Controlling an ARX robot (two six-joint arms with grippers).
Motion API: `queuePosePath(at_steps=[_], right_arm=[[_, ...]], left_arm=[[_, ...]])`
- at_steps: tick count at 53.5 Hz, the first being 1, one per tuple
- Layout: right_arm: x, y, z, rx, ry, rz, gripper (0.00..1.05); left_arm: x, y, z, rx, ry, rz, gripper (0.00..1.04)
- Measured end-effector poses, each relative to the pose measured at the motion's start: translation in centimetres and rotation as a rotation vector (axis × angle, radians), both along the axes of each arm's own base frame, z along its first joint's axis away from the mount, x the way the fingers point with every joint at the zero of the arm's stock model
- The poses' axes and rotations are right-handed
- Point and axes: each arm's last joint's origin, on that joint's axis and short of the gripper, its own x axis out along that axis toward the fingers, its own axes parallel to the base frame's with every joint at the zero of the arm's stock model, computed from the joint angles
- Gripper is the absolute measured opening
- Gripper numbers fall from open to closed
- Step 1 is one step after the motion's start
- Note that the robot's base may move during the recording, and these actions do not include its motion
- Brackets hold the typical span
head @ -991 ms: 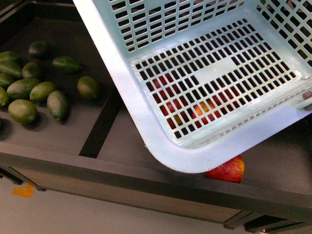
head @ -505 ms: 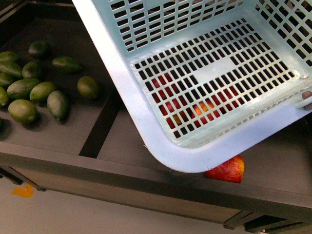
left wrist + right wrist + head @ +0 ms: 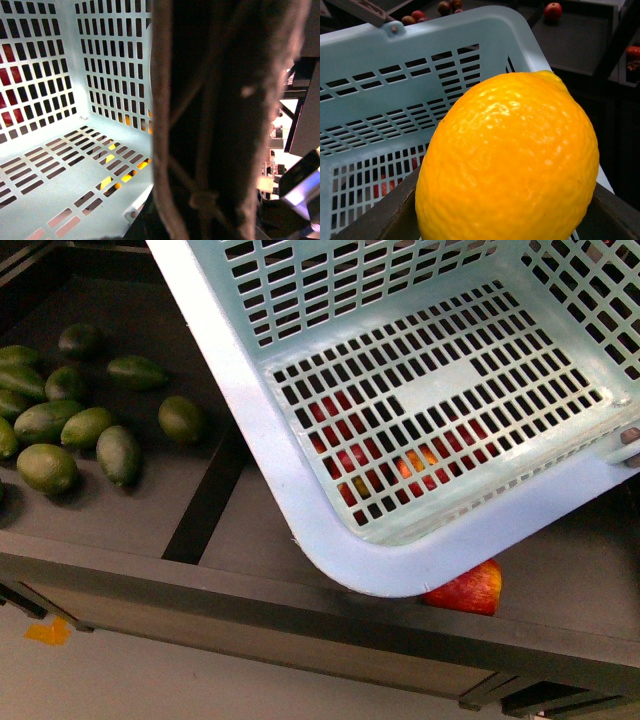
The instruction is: Pick lemon and mango into basket
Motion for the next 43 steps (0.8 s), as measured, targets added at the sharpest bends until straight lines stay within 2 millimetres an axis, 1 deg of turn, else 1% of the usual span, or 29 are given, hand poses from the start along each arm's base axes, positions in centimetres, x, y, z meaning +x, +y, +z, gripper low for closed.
queuePosePath(at_steps=[2,4,6,8,11,16,19,20,23,24,29,30,32,34,35,38,39,43], right_arm=[[0.1,0.2,-0.1,0.013,0.003,-0.016,0.8],[0.2,0.4,-0.2,0.04,0.004,-0.04,0.88],[0.3,0.4,-0.2,0.05,0.002,-0.05,0.92],[0.3,0.4,-0.1,0.08,-0.005,-0.082,0.98],[0.4,0.0,0.1,0.117,-0.014,-0.13,0.96],[-0.1,-1.0,0.6,0.177,-0.034,-0.238,0.96],[-1.3,-1.8,1.0,0.193,-0.073,-0.326,0.96],[-1.9,-2.1,1.3,0.2,-0.092,-0.361,0.96],[-3.6,-2.6,1.6,0.182,-0.18,-0.309,0.87],[-3.9,-2.6,1.6,0.175,-0.194,-0.294,0.86],[-5.8,-2.4,0.9,0.126,-0.264,-0.254,0.72],[-6.2,-2.3,0.6,0.119,-0.268,-0.25,0.68],[-6.5,-2.3,0.2,0.112,-0.268,-0.247,0.65],[-7.1,-2.1,-0.7,0.103,-0.259,-0.246,0.58],[-7.2,-2.1,-1.0,0.102,-0.252,-0.245,0.56],[-7.9,-2.0,-2.5,0.093,-0.227,-0.248,0.45],[-8.3,-1.8,-3.0,0.088,-0.22,-0.258,0.4],[-9.4,-1.1,-4.1,0.083,-0.224,-0.258,0.24]], left_arm=[[0.0,0.0,0.0,0.0,0.0,0.0,0.05],[0.0,0.0,0.0,0.0,0.0,0.0,0.05],[0.0,0.0,0.0,0.0,0.0,0.0,0.05],[0.0,0.0,0.0,0.0,0.0,-0.001,0.05],[0.0,0.0,0.0,0.002,-0.001,-0.003,0.05],[0.0,0.0,-0.3,0.005,0.007,0.001,0.05],[0.0,0.0,-0.3,0.007,0.005,0.004,0.05],[0.0,0.1,-0.3,0.008,0.004,0.006,0.05],[0.0,0.1,-0.3,0.009,0.004,0.006,0.05],[0.0,0.1,-0.3,0.009,0.004,0.006,0.05],[0.0,0.1,-0.3,0.008,0.004,0.005,0.05],[0.0,0.1,-0.3,0.008,0.004,0.005,0.05],[0.0,0.1,-0.3,0.006,0.007,0.002,0.05],[0.0,0.0,-0.3,0.003,0.008,-0.003,0.05],[0.0,0.0,-0.3,0.004,0.008,-0.004,0.05],[-0.1,0.0,-0.3,0.003,0.009,-0.006,0.05],[-0.1,0.0,-0.3,0.003,0.009,-0.005,0.05],[-0.1,0.0,-0.3,0.006,0.006,-0.003,0.05]])
